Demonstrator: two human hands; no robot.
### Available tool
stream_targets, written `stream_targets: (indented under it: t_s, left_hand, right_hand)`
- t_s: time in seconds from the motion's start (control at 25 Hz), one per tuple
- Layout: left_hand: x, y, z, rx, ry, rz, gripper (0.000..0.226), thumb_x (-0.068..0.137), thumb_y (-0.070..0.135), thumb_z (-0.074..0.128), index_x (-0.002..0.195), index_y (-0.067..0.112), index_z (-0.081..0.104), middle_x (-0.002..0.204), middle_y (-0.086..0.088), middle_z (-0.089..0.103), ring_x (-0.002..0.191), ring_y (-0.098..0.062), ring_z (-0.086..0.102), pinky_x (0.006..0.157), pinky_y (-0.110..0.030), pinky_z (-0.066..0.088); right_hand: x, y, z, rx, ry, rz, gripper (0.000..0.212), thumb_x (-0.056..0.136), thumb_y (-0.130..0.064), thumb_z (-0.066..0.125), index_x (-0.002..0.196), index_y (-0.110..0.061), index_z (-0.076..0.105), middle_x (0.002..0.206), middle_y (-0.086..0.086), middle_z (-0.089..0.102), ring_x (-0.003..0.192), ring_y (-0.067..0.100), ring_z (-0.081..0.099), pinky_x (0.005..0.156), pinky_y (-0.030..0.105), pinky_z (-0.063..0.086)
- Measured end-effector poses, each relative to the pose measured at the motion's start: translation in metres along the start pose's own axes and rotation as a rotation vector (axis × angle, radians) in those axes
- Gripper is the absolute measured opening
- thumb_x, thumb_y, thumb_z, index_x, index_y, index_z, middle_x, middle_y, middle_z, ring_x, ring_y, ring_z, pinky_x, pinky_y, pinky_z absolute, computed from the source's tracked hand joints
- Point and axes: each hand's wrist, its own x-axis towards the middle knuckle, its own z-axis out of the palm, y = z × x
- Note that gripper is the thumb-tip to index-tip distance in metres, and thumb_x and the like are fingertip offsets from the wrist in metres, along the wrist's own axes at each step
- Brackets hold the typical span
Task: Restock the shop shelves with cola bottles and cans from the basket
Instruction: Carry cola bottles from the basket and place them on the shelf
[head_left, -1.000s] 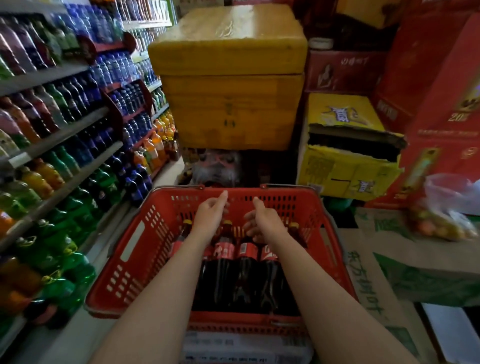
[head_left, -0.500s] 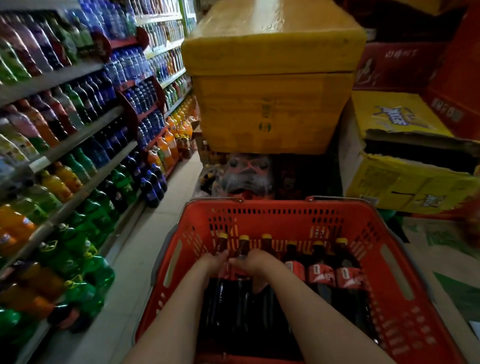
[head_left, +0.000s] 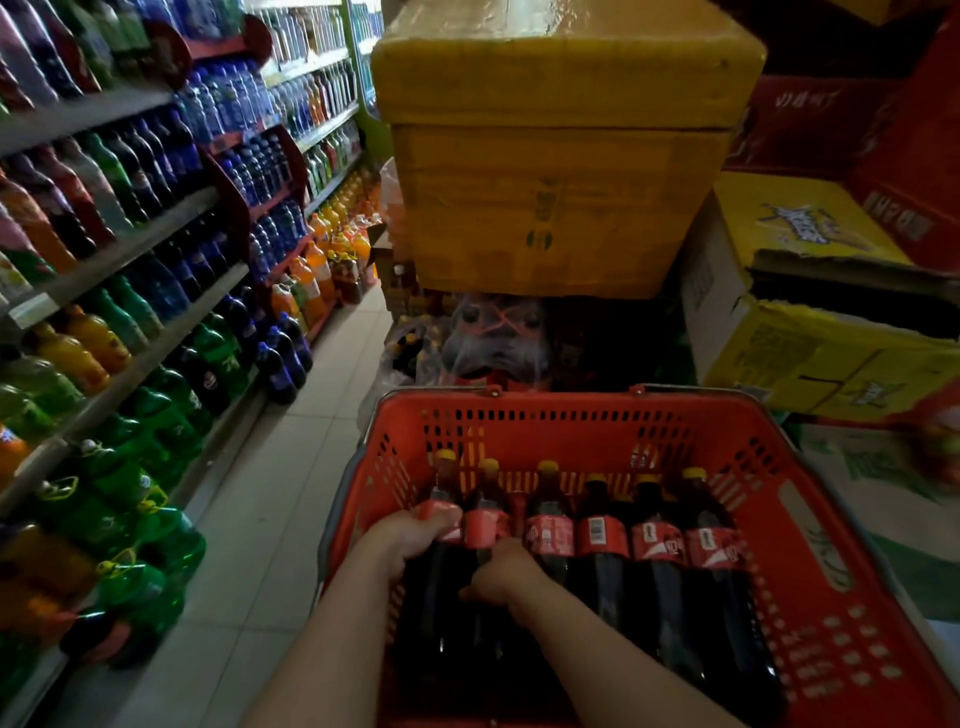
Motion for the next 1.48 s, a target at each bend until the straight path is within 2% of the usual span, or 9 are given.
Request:
stream_targets:
  t_s: [0.2,0.32,0.4,0.56,0.72,0.88,1.04,1.16,1.48]
  left_hand:
    - [-0.012,0.008,-0.006,-0.316,-0.056,0.013,0.056,0.085,0.041,0.067,0.113,-0.007,0.062,0.075,-0.013,0.073,0.061,-0.022,0.07,0.054,-0.027,0.055]
    - [-0.018,0.014,-0.008,-0.415,-0.159,0.032,0.043,0.087,0.041,0.063,0.101,0.001,0.065,0.072,-0.011,0.075,0.067,-0.023,0.071,0.06,-0.03,0.057]
    - [-0.023,0.021,-0.011,-0.432,-0.193,0.071,0.043,0.088,0.044,0.062,0.103,0.004,0.066,0.082,-0.012,0.076,0.08,-0.025,0.071,0.07,-0.033,0.057]
    - [-0.029,0.034,-0.011,-0.468,-0.205,0.165,0.048,0.088,0.047,0.06,0.112,0.007,0.066,0.102,-0.014,0.074,0.095,-0.027,0.069,0.086,-0.038,0.054]
    - [-0.044,0.047,-0.01,-0.491,-0.254,0.251,0.042,0.09,0.043,0.059,0.107,0.005,0.069,0.102,-0.015,0.074,0.095,-0.026,0.07,0.081,-0.036,0.055]
    - [-0.066,0.058,-0.015,-0.549,-0.37,0.429,0.034,0.076,0.013,0.071,0.108,0.003,0.068,0.101,-0.015,0.072,0.091,-0.026,0.07,0.079,-0.037,0.055]
    - [-0.081,0.066,-0.012,-0.552,-0.281,0.559,0.041,0.069,0.013,0.075,0.107,0.003,0.068,0.1,-0.013,0.073,0.092,-0.025,0.071,0.082,-0.036,0.055]
    - [-0.092,0.07,-0.006,-0.627,-0.172,0.583,0.032,0.065,0.016,0.076,0.095,0.006,0.071,0.092,-0.009,0.076,0.083,-0.021,0.073,0.076,-0.034,0.054]
    - [-0.128,0.065,0.009,-0.893,0.065,0.722,0.027,0.071,0.015,0.069,0.098,0.008,0.069,0.088,-0.007,0.075,0.077,-0.018,0.073,0.064,-0.027,0.057]
  right_hand:
    - [-0.011,0.0,-0.022,0.389,-0.123,0.049,0.048,0.074,-0.001,0.079,0.112,-0.007,0.051,0.101,0.007,0.066,0.085,0.021,0.064,0.061,0.033,0.054]
    - [-0.015,0.005,-0.038,0.439,-0.254,0.056,0.059,0.064,-0.008,0.086,0.118,-0.007,0.063,0.111,0.008,0.072,0.103,0.026,0.067,0.081,0.04,0.055]
    - [-0.02,0.007,-0.048,0.498,-0.288,0.005,0.046,0.071,-0.005,0.082,0.115,-0.005,0.068,0.111,0.011,0.073,0.107,0.028,0.067,0.093,0.045,0.053]
    - [-0.034,0.012,-0.069,0.627,-0.324,-0.128,0.029,0.079,0.003,0.072,0.107,-0.003,0.068,0.103,0.014,0.075,0.095,0.028,0.072,0.086,0.043,0.056]
    - [-0.048,0.011,-0.078,0.729,-0.309,-0.274,0.051,0.075,-0.004,0.077,0.123,-0.007,0.06,0.118,0.018,0.069,0.109,0.035,0.066,0.096,0.049,0.052]
    - [-0.067,-0.001,-0.083,0.774,-0.113,-0.42,0.076,0.072,-0.001,0.079,0.132,-0.024,0.038,0.12,0.013,0.063,0.103,0.031,0.067,0.077,0.044,0.058]
    - [-0.084,-0.019,-0.099,0.765,-0.087,-0.549,0.047,0.088,-0.021,0.065,0.132,-0.017,0.048,0.118,0.013,0.067,0.103,0.027,0.068,0.078,0.035,0.057]
    - [-0.094,-0.027,-0.116,0.809,-0.234,-0.623,0.037,0.099,-0.031,0.041,0.123,-0.013,0.063,0.119,0.014,0.07,0.107,0.025,0.068,0.088,0.038,0.053]
    - [-0.101,-0.047,-0.137,0.667,-0.393,-0.811,0.028,0.095,-0.025,0.054,0.121,-0.015,0.063,0.115,0.008,0.072,0.105,0.023,0.07,0.079,0.033,0.057]
